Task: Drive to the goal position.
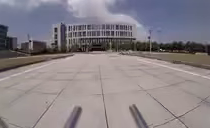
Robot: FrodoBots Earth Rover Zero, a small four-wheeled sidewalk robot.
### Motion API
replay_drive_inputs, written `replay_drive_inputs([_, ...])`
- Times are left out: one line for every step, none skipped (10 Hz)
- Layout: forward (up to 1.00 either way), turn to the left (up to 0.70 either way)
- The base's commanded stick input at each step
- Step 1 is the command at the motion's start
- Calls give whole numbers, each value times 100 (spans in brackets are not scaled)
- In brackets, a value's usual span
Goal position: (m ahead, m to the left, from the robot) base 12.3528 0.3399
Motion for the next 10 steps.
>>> replay_drive_inputs([70, 3])
replay_drive_inputs([70, -4])
replay_drive_inputs([70, -24])
replay_drive_inputs([70, -32])
replay_drive_inputs([70, -32])
replay_drive_inputs([70, -32])
replay_drive_inputs([70, -32])
replay_drive_inputs([70, -32])
replay_drive_inputs([70, -32])
replay_drive_inputs([70, -6])
